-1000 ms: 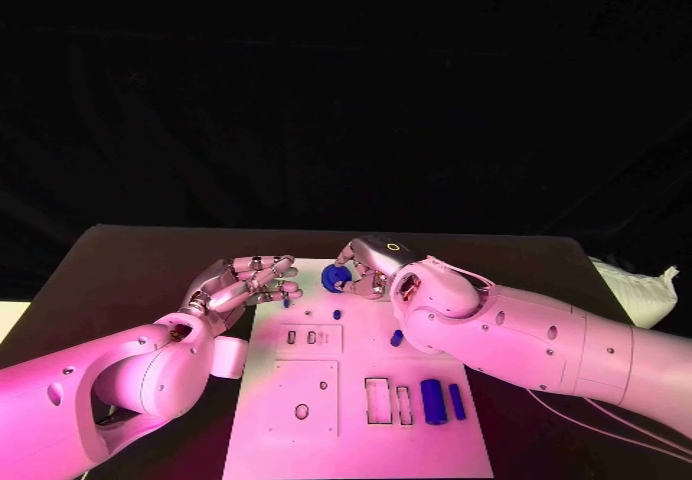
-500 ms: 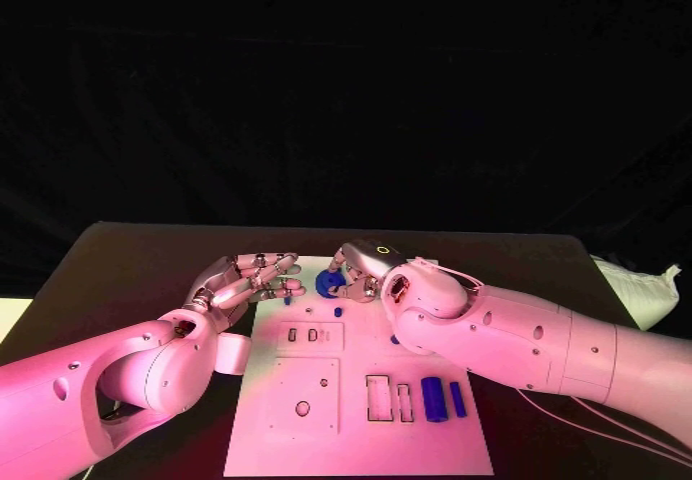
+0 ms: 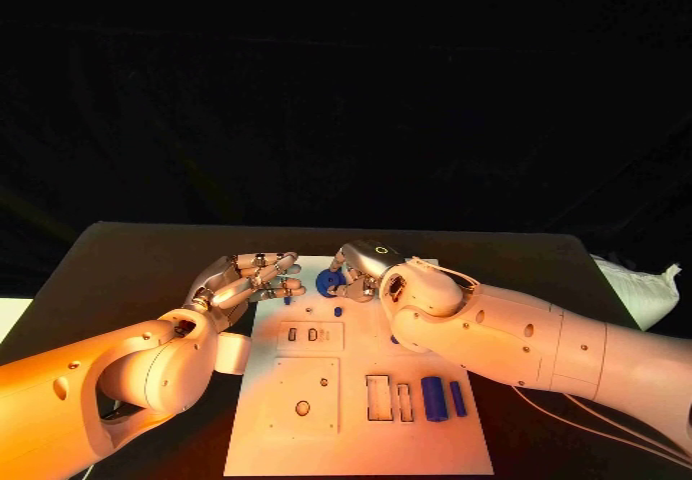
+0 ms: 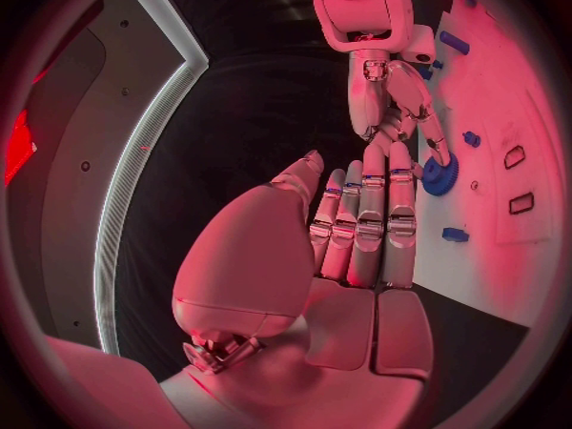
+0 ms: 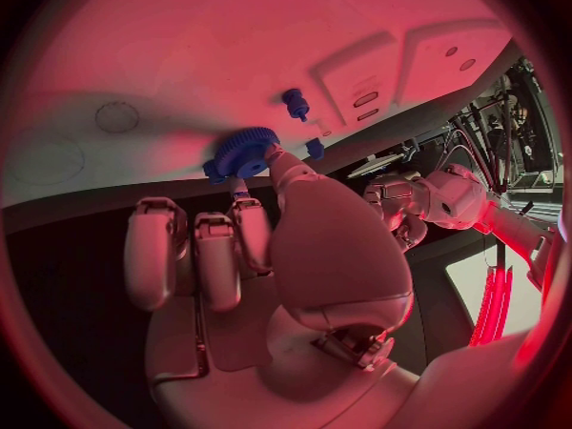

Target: Assemble the parts on the task board

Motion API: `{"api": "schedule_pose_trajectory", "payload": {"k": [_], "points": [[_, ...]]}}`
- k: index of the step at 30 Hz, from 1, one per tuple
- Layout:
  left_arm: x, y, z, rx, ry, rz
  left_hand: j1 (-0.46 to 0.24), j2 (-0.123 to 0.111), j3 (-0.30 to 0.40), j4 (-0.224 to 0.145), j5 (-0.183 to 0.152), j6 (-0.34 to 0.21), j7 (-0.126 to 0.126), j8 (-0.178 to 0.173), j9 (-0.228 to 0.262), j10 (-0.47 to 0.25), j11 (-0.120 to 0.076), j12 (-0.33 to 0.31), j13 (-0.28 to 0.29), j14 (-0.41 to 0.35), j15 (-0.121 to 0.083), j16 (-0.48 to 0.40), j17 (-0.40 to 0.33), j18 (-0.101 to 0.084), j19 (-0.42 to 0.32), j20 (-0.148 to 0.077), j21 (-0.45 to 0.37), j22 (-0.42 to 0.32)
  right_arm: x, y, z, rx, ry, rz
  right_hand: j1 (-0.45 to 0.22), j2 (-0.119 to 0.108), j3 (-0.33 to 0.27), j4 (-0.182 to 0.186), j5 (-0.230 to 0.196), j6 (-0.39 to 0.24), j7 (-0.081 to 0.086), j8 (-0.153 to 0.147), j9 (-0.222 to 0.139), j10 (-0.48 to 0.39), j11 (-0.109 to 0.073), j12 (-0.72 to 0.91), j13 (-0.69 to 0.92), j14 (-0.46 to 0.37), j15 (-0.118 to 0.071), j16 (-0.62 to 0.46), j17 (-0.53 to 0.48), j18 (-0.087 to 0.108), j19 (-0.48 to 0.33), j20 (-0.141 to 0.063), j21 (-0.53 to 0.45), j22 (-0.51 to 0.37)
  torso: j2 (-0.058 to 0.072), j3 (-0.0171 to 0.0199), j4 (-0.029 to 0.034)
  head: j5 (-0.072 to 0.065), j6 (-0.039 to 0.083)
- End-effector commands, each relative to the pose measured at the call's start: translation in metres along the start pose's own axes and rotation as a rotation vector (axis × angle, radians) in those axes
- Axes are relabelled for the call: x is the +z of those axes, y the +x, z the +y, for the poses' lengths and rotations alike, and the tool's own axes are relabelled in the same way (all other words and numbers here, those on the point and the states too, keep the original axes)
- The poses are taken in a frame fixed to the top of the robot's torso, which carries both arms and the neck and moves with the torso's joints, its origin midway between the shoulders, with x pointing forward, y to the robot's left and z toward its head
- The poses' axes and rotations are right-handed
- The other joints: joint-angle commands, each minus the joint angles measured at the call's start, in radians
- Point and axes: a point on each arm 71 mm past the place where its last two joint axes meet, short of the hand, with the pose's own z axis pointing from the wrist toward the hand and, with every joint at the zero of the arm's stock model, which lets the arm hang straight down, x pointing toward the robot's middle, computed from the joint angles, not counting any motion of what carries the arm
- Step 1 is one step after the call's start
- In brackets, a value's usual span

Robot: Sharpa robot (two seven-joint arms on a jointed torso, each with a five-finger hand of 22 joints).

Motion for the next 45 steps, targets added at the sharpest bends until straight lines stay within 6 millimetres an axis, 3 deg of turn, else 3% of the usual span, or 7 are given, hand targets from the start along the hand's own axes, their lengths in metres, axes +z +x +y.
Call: {"api": "schedule_pose_trajectory", "payload": {"k": [1, 10, 18, 24, 31, 37, 45], "points": [[0.0, 0.003, -0.001, -0.012, 0.005, 0.021, 0.0, -0.006, 0.005, 0.001, 0.0, -0.005, 0.0, -0.003, -0.001, -0.005, -0.001, -0.003, -0.001, -0.004, 0.004, -0.003, 0.001, 0.008, 0.004, 0.002, -0.004, -0.001, 0.001, 0.002, 0.001, -0.019, 0.003, 0.012, -0.008, -0.012, -0.009, 0.004, -0.004, -0.016, 0.001, -0.004, -0.001, -0.014, 0.001, -0.017, 0.041, 0.087, 0.009, 0.002, 0.182, -0.017, -0.001, 0.011, 0.002, -0.003, 0.0, 0.0005, 0.0, 0.0, -0.001], [0.0, 0.002, -0.001, -0.011, 0.004, 0.02, 0.0, -0.006, 0.005, 0.001, 0.0, -0.005, 0.0, -0.003, -0.001, -0.005, -0.001, -0.003, -0.001, -0.004, 0.004, -0.003, 0.001, 0.008, 0.004, 0.002, -0.004, -0.001, -0.002, -0.001, -0.001, -0.009, -0.002, -0.008, -0.066, -0.039, -0.057, 0.05, -0.005, -0.044, 0.007, -0.002, 0.0, -0.023, 0.008, -0.038, 0.026, 0.086, 0.015, 0.002, 0.183, -0.016, -0.004, 0.018, 0.0, -0.005, 0.0, 0.0014, -0.002, 0.001, -0.001], [0.0, 0.001, -0.001, -0.01, 0.004, 0.017, -0.001, -0.007, 0.006, 0.0, -0.001, -0.005, 0.0, -0.003, -0.001, -0.005, 0.0, -0.003, -0.001, -0.005, 0.004, -0.004, 0.002, 0.008, 0.004, 0.002, -0.004, -0.002, -0.023, -0.017, -0.02, 0.068, -0.013, -0.086, -0.073, -0.028, -0.073, 0.083, 0.024, -0.026, 0.003, 0.005, 0.005, -0.016, 0.005, -0.029, 0.033, 0.087, 0.014, 0.004, 0.188, -0.017, 0.0, 0.018, 0.005, 0.004, -0.001, 0.0024, -0.0047, 0.0, 0.002], [-0.001, -0.001, -0.001, -0.009, 0.004, 0.014, -0.001, -0.007, 0.006, 0.0, -0.001, -0.005, 0.0, -0.003, -0.001, -0.005, 0.0, -0.003, -0.001, -0.005, 0.004, -0.004, 0.002, 0.008, 0.004, 0.002, -0.004, -0.002, -0.051, -0.037, -0.057, 0.184, -0.025, -0.085, -0.012, -0.008, -0.055, 0.049, 0.041, 0.0, -0.004, 0.007, 0.008, -0.013, -0.002, -0.026, 0.037, 0.088, 0.008, 0.005, 0.19, -0.018, 0.002, 0.012, 0.008, 0.01, -0.006, 0.0031, -0.018, 0.001, 0.005], [-0.001, -0.002, -0.001, -0.008, 0.004, 0.013, 0.0, -0.007, 0.007, 0.0, -0.001, -0.006, 0.0, -0.003, -0.001, -0.005, 0.0, -0.003, -0.001, -0.005, 0.005, -0.005, 0.002, 0.008, 0.004, 0.002, -0.004, -0.002, -0.074, -0.044, -0.108, 0.23, -0.01, -0.053, 0.044, -0.019, -0.05, 0.0, 0.036, -0.001, -0.002, 0.001, 0.004, -0.018, -0.002, -0.036, 0.031, 0.088, 0.007, 0.006, 0.193, -0.018, 0.001, 0.011, 0.008, 0.009, -0.01, 0.0077, -0.0385, 0.007, 0.01], [0.0, -0.003, 0.001, -0.008, 0.002, 0.013, 0.0, -0.007, 0.007, 0.0, -0.001, -0.006, 0.0, -0.003, -0.001, -0.005, 0.0, -0.003, -0.001, -0.005, 0.005, -0.005, 0.002, 0.008, 0.004, 0.002, -0.004, -0.002, -0.087, -0.04, -0.139, 0.211, 0.013, -0.031, 0.051, -0.027, -0.054, -0.009, 0.03, -0.005, -0.002, 0.0, 0.003, -0.019, -0.002, -0.037, 0.031, 0.089, 0.008, 0.008, 0.197, -0.019, 0.001, 0.012, 0.008, 0.011, -0.011, 0.0139, -0.0419, -0.004, 0.01], [0.001, -0.005, 0.002, -0.006, 0.0, 0.008, 0.0, -0.007, 0.007, 0.0, -0.001, -0.006, 0.0, -0.003, -0.001, -0.005, 0.0, -0.003, -0.001, -0.005, 0.005, -0.005, 0.002, 0.008, 0.004, 0.002, -0.004, -0.002, -0.097, -0.033, -0.16, 0.203, 0.038, 0.002, 0.058, -0.031, -0.056, -0.015, 0.029, -0.005, -0.002, 0.0, 0.003, -0.018, -0.002, -0.036, 0.032, 0.089, 0.008, 0.008, 0.199, -0.019, 0.002, 0.012, 0.009, 0.013, -0.01, 0.0155, -0.0431, -0.005, 0.007]]}}
